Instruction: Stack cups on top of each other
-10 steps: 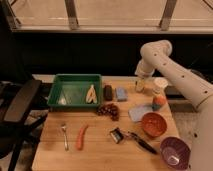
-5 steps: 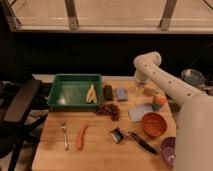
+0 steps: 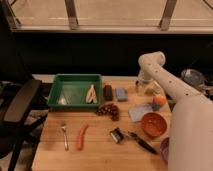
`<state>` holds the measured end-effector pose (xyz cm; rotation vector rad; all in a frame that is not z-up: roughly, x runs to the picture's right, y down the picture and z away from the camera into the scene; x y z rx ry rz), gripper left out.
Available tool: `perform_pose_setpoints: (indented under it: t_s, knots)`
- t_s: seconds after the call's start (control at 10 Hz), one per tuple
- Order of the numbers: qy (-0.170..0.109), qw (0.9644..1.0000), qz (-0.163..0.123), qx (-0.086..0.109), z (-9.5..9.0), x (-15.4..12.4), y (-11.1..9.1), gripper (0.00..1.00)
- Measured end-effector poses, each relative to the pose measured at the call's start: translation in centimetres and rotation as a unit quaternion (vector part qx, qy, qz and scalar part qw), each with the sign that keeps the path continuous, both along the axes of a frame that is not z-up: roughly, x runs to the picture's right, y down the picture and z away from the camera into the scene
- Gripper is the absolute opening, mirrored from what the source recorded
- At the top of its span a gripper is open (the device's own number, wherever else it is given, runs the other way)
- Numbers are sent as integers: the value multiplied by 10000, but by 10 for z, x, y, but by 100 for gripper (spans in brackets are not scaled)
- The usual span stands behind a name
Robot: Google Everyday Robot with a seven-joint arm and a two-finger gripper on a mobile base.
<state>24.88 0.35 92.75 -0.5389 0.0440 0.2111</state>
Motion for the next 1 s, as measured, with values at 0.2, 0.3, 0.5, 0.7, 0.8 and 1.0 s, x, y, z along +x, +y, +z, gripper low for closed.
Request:
perform_pose_setpoints:
  t_s: [0.2,0.3,0.5,0.7,0.8,1.0]
  knots:
    - [-149,9997,186,-93,12,2,1,65]
    - [-202,9994,241,-131,15,3,2,65]
    - [-372,9985,350,-219,23,2,3,65]
    - [-503,9973,420,-329,29,-1,7,64]
    - [-554,9968,425,-379,29,-1,10,59]
    - [-652,9963,384,-418,28,-3,14,42]
